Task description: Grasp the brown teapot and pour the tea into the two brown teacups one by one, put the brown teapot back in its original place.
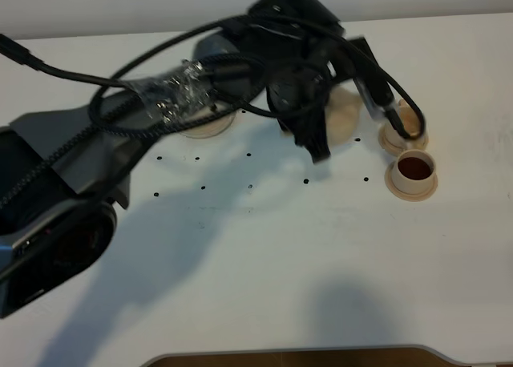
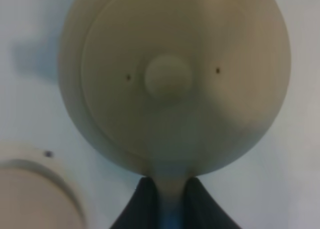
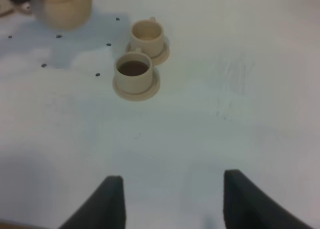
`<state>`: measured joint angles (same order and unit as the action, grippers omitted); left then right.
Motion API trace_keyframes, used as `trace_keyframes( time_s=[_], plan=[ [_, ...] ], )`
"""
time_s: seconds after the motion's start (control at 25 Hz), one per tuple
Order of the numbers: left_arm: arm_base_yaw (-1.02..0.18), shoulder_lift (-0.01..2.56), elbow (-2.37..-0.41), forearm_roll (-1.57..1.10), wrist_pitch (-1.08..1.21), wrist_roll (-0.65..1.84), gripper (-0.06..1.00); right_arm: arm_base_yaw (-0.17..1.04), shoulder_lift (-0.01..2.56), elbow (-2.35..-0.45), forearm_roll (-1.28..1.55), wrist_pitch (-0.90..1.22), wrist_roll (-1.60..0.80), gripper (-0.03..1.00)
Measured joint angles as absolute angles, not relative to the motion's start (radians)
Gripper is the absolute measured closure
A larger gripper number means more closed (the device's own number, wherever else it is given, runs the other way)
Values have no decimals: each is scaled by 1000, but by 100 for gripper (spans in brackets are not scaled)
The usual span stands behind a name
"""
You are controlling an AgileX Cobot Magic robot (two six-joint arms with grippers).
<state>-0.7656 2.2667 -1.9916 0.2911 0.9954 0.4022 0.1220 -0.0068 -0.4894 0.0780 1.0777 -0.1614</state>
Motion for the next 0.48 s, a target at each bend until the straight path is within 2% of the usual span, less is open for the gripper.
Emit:
trace_keyframes(
  time_s=[0.24, 0.48],
  plan=[
    [-752, 2311, -2005, 317, 866, 427, 82, 122, -7, -489, 78, 1078, -161, 53],
    [-767, 2415, -2119, 376, 830, 469, 82, 122, -7, -489, 78, 1078, -161, 53]
  ],
)
